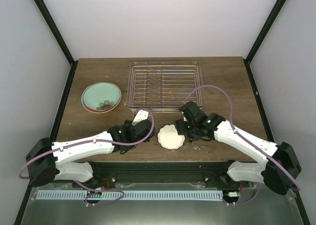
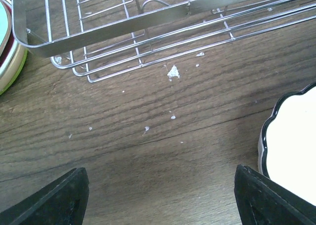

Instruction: Load the mixed dishes into the dish rack

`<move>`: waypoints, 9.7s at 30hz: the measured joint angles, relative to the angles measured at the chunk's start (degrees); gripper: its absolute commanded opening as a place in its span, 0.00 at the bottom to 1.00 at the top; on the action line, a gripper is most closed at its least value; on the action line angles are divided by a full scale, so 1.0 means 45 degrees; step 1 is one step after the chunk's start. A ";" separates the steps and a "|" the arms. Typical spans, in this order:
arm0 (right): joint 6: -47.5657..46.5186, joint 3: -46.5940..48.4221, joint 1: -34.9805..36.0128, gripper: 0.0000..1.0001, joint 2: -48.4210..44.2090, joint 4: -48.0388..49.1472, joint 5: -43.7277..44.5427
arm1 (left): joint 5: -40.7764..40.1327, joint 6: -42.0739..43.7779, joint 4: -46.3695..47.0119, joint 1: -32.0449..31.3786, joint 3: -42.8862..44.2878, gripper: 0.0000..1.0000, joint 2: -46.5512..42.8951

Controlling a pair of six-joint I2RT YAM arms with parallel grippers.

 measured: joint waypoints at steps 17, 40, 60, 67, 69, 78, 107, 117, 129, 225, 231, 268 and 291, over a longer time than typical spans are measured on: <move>-0.1141 -0.1103 0.0223 0.66 0.1734 0.2608 0.0631 | -0.0189 -0.0272 -0.0155 0.0000 -0.0427 0.84 -0.0374; -0.1477 -0.1880 0.0233 0.32 0.3259 0.3648 0.0772 | -0.0223 -0.0355 -0.0583 0.0000 -0.0427 0.84 -0.0359; -0.1146 -0.1316 0.0248 0.01 0.2390 0.2055 0.0899 | -0.0369 0.1826 -0.0340 -0.1331 0.0505 0.84 -0.0194; -0.1093 -0.0039 0.0248 0.01 0.2132 0.0219 0.1613 | -0.1350 0.3589 -0.0068 -0.2623 0.1987 0.85 0.0855; -0.1044 0.0525 0.0248 0.01 0.1977 -0.0291 0.1875 | -0.1457 0.4109 0.0029 -0.2929 0.2132 0.85 0.0918; -0.1093 0.2948 0.0160 0.01 0.1622 -0.1530 0.3181 | -0.1375 0.5804 0.0869 -0.3963 0.2152 0.85 0.0321; -0.2492 0.6703 -0.1642 0.01 0.3536 -0.2705 0.1836 | -0.7295 1.6072 1.1968 -0.4760 -0.0398 0.95 0.3580; -0.2487 0.6703 -0.1647 0.01 0.3521 -0.2929 0.1277 | -0.8291 2.4475 2.3615 -0.4741 -0.1010 1.00 0.7470; -0.2492 0.6688 -0.1666 0.01 0.3429 -0.3041 0.1088 | -0.8315 2.6850 2.6248 -0.4386 -0.0709 1.00 0.8408; -0.2667 0.6343 -0.2841 0.01 0.3468 -0.3886 -0.0078 | -0.8262 2.6869 2.6296 -0.4163 0.0073 0.52 1.0559; -0.2880 0.6343 -0.2846 0.01 0.3478 -0.3886 0.0165 | -0.8238 2.6894 2.6306 -0.4163 0.0131 0.33 1.0564; -0.2924 0.6198 -0.2846 0.01 0.3463 -0.3900 -0.0699 | -0.8150 2.6699 2.6321 -0.4075 0.0102 0.69 1.0919; -0.3109 0.5756 -0.2817 0.01 0.3347 -0.4167 -0.0884 | -0.7946 2.6942 2.6219 -0.3905 0.0073 0.32 1.0967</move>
